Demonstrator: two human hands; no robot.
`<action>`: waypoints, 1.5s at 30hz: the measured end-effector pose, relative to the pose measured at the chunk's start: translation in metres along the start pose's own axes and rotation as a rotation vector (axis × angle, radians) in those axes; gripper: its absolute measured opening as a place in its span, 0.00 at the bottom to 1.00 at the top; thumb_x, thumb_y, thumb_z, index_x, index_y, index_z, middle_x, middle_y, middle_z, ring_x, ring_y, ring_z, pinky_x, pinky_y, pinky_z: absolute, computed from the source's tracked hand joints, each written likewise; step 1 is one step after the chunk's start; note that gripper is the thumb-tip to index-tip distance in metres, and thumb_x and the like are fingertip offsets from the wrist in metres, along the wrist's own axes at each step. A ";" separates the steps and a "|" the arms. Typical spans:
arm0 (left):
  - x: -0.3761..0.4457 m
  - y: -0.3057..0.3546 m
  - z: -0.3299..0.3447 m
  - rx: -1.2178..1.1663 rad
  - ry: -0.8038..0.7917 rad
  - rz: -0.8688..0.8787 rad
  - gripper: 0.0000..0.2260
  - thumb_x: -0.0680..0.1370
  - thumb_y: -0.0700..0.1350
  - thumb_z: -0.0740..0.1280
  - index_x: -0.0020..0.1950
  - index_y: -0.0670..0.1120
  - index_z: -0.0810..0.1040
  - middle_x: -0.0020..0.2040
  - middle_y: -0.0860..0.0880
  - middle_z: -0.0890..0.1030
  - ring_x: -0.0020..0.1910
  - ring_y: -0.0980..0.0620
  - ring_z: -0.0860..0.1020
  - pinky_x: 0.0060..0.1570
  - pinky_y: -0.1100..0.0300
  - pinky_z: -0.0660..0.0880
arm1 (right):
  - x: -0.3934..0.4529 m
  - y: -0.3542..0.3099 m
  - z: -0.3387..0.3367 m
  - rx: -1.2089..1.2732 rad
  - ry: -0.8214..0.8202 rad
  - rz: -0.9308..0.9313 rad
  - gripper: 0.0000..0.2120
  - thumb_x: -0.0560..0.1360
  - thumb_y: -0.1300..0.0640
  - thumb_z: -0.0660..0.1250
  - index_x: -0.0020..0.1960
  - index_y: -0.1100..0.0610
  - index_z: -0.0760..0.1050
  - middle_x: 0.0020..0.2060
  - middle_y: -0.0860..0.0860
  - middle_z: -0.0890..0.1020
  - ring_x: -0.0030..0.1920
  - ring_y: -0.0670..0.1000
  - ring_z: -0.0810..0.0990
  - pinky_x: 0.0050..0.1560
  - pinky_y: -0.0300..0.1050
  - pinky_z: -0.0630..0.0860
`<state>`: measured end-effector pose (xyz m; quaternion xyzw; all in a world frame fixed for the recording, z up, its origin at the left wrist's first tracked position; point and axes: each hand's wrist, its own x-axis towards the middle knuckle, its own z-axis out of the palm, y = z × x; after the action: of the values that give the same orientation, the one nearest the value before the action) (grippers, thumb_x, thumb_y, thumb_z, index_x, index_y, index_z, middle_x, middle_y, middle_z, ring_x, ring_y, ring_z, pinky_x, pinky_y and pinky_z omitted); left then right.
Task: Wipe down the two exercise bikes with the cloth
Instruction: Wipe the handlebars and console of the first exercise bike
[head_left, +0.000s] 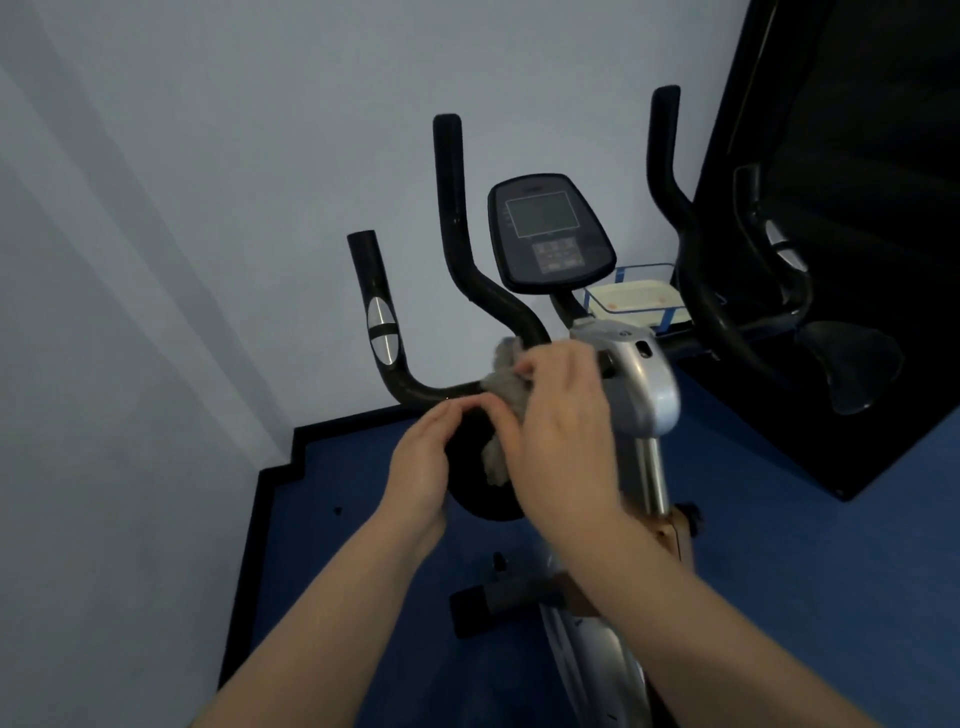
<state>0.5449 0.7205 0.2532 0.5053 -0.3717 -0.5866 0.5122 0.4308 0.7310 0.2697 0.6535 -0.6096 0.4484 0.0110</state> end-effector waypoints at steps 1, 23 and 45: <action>-0.001 0.000 -0.003 -0.042 -0.014 -0.024 0.12 0.81 0.43 0.61 0.52 0.44 0.84 0.48 0.46 0.85 0.48 0.51 0.83 0.44 0.59 0.77 | 0.001 -0.008 0.005 -0.026 -0.084 -0.018 0.15 0.75 0.51 0.70 0.55 0.59 0.72 0.53 0.55 0.73 0.51 0.53 0.74 0.50 0.51 0.75; -0.020 -0.010 -0.032 -0.017 -0.193 0.049 0.16 0.81 0.53 0.58 0.63 0.51 0.79 0.59 0.54 0.82 0.60 0.59 0.78 0.64 0.59 0.69 | -0.060 -0.029 0.011 0.290 -0.163 0.121 0.18 0.79 0.63 0.65 0.69 0.56 0.74 0.63 0.49 0.76 0.66 0.46 0.69 0.66 0.38 0.68; -0.004 -0.018 0.008 0.608 0.190 0.447 0.11 0.81 0.42 0.60 0.57 0.55 0.78 0.51 0.60 0.80 0.51 0.63 0.77 0.54 0.56 0.77 | 0.010 0.037 -0.030 0.523 -0.189 0.395 0.04 0.80 0.51 0.63 0.52 0.49 0.75 0.42 0.43 0.80 0.44 0.39 0.79 0.44 0.38 0.77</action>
<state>0.5329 0.7279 0.2384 0.5926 -0.5806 -0.2743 0.4863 0.3825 0.7305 0.2741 0.5423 -0.5869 0.5208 -0.3005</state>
